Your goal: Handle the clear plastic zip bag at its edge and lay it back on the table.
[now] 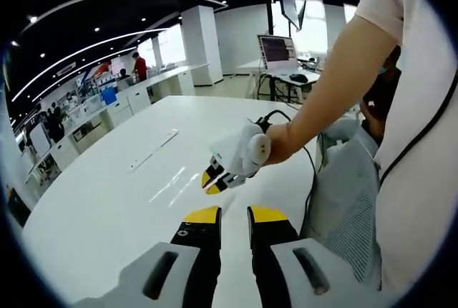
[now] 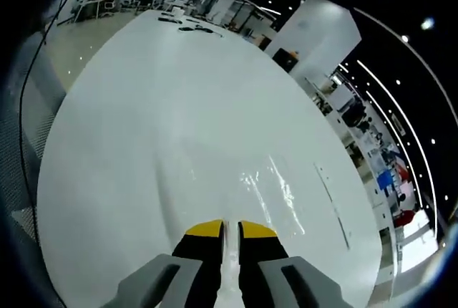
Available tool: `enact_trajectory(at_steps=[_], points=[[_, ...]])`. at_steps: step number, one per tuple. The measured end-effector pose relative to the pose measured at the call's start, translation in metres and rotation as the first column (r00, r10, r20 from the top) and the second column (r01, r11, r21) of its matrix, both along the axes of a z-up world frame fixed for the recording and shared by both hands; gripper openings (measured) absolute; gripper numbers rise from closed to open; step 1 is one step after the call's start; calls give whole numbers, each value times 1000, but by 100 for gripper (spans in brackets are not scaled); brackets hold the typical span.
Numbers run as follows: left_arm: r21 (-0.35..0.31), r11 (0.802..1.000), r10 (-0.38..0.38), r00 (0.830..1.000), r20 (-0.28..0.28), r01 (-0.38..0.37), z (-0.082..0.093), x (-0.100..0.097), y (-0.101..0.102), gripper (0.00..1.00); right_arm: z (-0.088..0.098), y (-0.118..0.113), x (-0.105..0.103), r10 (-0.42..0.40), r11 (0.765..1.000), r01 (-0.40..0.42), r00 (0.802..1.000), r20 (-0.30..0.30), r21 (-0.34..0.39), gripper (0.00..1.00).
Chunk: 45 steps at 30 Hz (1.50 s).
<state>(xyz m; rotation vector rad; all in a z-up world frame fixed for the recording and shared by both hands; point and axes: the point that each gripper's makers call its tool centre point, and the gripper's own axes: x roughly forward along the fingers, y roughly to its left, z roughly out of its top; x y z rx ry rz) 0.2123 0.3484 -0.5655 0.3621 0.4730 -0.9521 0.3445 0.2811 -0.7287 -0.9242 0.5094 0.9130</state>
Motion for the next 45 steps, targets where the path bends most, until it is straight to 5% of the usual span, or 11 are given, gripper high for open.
enact_trajectory(at_steps=[10,30,35,37,45], points=[[1,1000,-1,1000,1,1,0,0,0,12,-14,-5,-11,-20,1000,20,996,-82,-9,8],[2,1000,-10,1000,8,10,0,-1,-2,12,-15,-11,-24,-32,999,31,994,-107,-8,14],[2,1000,-5,1000,6,5,-1,-1,0,12,-12,-15,-28,-53,998,55,992,-118,20,15],[-3,1000,-2,1000,5,2,-2,-1,0,12,-10,-15,-33,-93,991,107,982,-165,79,18],[-17,1000,13,1000,-11,-13,-9,-4,0,13,1,-19,-43,-91,988,110,983,-161,112,22]])
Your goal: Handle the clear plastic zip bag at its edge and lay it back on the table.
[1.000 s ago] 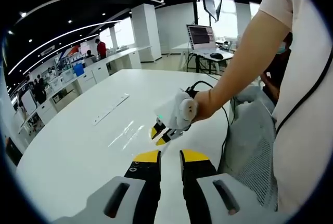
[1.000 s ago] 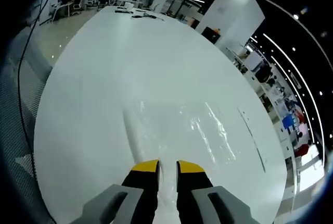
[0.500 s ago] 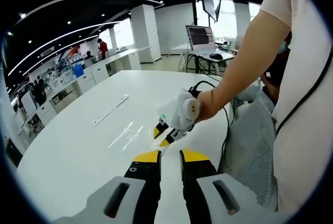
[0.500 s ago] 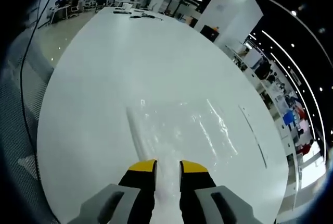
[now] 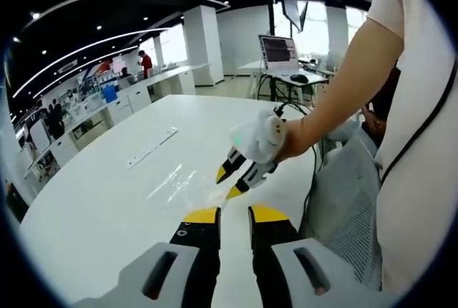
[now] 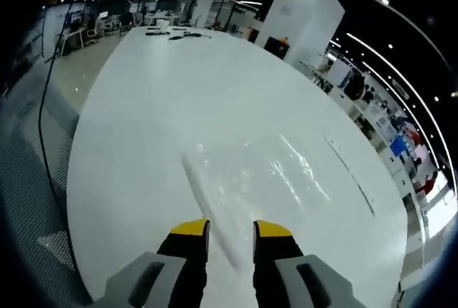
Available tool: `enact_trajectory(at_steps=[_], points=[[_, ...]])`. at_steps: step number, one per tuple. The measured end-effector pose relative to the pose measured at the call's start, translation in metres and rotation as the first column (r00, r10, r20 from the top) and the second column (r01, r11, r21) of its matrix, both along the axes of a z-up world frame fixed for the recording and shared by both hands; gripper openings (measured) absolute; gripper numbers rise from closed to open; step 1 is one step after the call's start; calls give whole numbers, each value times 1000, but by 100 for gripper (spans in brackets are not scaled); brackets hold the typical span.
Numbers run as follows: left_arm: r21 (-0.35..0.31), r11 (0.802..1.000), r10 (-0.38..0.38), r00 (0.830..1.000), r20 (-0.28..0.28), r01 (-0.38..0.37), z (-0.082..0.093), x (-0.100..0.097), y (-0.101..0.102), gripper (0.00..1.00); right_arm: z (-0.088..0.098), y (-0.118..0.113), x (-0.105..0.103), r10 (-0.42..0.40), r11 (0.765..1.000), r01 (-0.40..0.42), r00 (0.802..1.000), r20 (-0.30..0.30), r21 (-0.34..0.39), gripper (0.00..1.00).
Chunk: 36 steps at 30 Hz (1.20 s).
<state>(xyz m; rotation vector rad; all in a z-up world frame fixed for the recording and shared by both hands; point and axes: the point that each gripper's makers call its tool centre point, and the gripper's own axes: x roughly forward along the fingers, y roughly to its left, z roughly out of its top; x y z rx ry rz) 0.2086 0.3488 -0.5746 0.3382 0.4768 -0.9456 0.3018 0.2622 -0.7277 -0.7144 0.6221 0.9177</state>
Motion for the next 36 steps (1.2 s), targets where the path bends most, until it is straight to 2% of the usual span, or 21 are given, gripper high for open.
enact_trajectory(at_steps=[3,7,11,18,23,27,32,36], points=[[-2,1000,5,1000,-5,-5,-3,-1,1,13,6,-3,-1,-32,999,32,999,-9,39,23],[-2,1000,23,1000,-11,-23,-9,-2,4,17,11,-2,-6,-54,994,57,998,-38,95,31],[-31,997,69,997,-29,-70,-11,1,10,19,20,-5,-10,-65,991,68,998,-26,118,33],[-91,982,158,985,-68,-164,-12,8,18,27,32,-11,-18,-109,979,116,993,-50,167,40],[-143,960,227,968,-108,-241,-13,16,25,33,44,-14,-23,-141,965,154,987,-78,212,50],[-169,947,252,957,-143,-275,-17,18,29,37,52,-15,-25,-160,956,175,984,-81,235,59],[-199,921,299,936,-185,-334,-25,23,40,46,63,-19,-30,-203,932,230,972,-122,280,66],[-242,891,339,918,-206,-384,-19,26,42,54,69,-23,-33,-247,903,289,955,-166,318,71]])
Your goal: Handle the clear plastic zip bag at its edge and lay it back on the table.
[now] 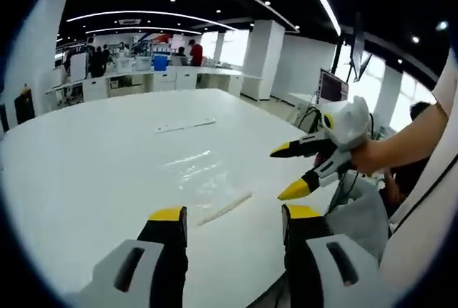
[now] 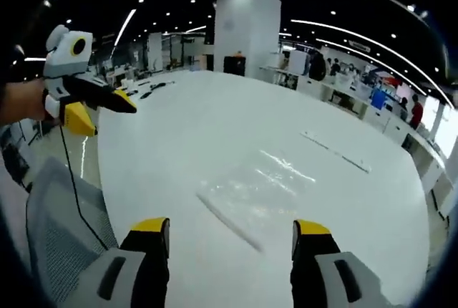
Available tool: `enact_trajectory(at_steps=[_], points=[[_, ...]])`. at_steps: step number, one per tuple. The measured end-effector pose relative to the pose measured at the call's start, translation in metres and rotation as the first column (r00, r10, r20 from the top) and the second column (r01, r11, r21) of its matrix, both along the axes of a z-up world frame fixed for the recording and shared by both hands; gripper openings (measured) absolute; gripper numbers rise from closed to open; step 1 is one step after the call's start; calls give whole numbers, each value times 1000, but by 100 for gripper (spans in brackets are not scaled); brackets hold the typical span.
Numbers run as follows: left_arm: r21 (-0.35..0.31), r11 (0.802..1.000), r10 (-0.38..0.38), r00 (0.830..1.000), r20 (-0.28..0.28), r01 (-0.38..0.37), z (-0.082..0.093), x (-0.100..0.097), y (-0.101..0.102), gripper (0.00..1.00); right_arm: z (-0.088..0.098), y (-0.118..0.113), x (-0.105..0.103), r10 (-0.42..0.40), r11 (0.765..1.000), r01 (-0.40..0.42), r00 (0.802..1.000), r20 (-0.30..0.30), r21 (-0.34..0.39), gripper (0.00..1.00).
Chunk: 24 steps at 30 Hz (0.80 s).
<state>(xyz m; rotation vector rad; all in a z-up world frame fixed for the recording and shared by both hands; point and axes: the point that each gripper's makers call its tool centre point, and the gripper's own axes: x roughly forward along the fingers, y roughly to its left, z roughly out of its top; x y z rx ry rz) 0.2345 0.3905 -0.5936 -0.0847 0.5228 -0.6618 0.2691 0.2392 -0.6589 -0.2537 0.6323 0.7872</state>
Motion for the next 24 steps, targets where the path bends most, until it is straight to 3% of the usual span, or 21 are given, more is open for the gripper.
enact_trajectory(at_steps=[9,13,17,24], points=[[-53,992,117,993,-22,-118,3,7,13,75,7,-6,-8,-101,989,107,993,-65,98,83],[-78,987,139,990,-6,-139,7,10,14,85,11,-13,-8,-129,983,135,990,-56,123,87],[-145,973,179,984,-8,-179,13,13,15,98,19,-17,-8,-176,961,183,983,-52,205,100],[-125,976,175,984,-30,-177,5,10,17,99,22,-32,-19,-221,951,230,973,-64,209,100]])
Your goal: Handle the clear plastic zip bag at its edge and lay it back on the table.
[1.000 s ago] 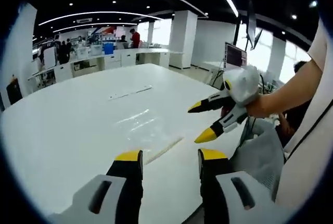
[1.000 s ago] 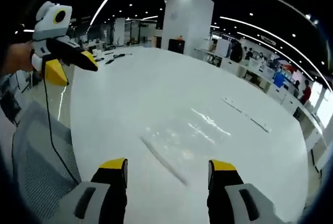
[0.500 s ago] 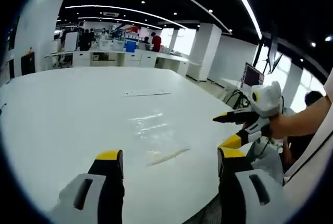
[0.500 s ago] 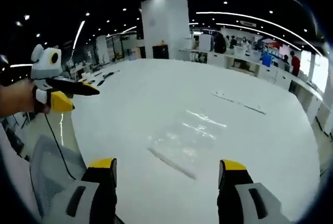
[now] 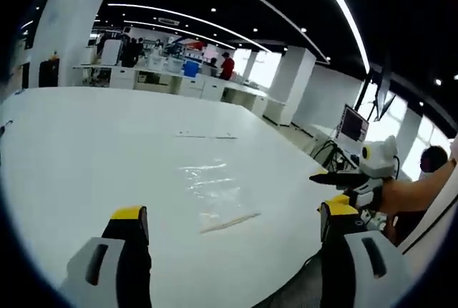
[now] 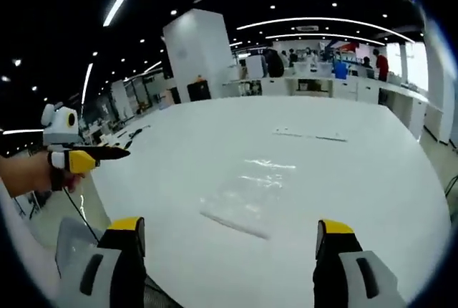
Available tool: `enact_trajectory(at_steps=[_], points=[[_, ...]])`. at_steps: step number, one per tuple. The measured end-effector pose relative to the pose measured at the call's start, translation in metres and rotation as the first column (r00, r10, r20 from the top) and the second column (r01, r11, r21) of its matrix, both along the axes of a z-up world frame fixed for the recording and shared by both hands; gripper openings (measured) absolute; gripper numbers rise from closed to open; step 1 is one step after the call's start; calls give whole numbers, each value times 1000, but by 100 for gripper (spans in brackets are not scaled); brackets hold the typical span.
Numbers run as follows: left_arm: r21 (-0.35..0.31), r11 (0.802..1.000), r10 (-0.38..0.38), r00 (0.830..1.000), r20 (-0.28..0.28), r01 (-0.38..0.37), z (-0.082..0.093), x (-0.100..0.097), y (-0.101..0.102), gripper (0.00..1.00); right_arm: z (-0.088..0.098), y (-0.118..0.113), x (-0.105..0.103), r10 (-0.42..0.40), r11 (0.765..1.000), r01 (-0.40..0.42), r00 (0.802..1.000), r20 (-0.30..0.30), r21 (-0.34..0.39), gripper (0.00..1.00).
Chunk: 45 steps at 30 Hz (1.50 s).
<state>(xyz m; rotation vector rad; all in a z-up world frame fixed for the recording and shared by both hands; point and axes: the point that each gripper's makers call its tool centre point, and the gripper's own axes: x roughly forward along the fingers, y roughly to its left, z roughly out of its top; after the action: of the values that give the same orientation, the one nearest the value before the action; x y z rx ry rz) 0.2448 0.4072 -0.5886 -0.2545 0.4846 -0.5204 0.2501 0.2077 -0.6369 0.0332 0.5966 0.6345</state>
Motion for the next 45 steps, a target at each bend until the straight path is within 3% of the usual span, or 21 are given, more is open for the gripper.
enact_trajectory(at_steps=[8,12,20,24,32,35,45], points=[[-8,1000,15,999,34,-15,2,-4,0,99,8,-6,-6,-42,998,41,999,13,52,100],[-21,1000,24,998,62,-23,3,-6,1,99,20,-6,-7,-64,991,57,996,56,117,100],[12,1000,20,994,105,-22,-2,-15,2,99,22,-11,-12,-67,990,54,993,98,132,100],[-18,1000,28,987,159,-25,4,-14,3,99,23,-12,-15,-60,991,44,991,123,130,100],[-32,998,52,989,138,-48,-1,-17,10,99,15,-18,-17,-63,992,49,991,115,118,100],[-34,998,62,988,140,-58,-5,-19,15,99,19,-19,-19,-78,985,57,989,129,161,100],[-31,998,65,988,141,-61,-19,-26,21,99,14,-23,-28,-75,990,56,986,148,126,100]])
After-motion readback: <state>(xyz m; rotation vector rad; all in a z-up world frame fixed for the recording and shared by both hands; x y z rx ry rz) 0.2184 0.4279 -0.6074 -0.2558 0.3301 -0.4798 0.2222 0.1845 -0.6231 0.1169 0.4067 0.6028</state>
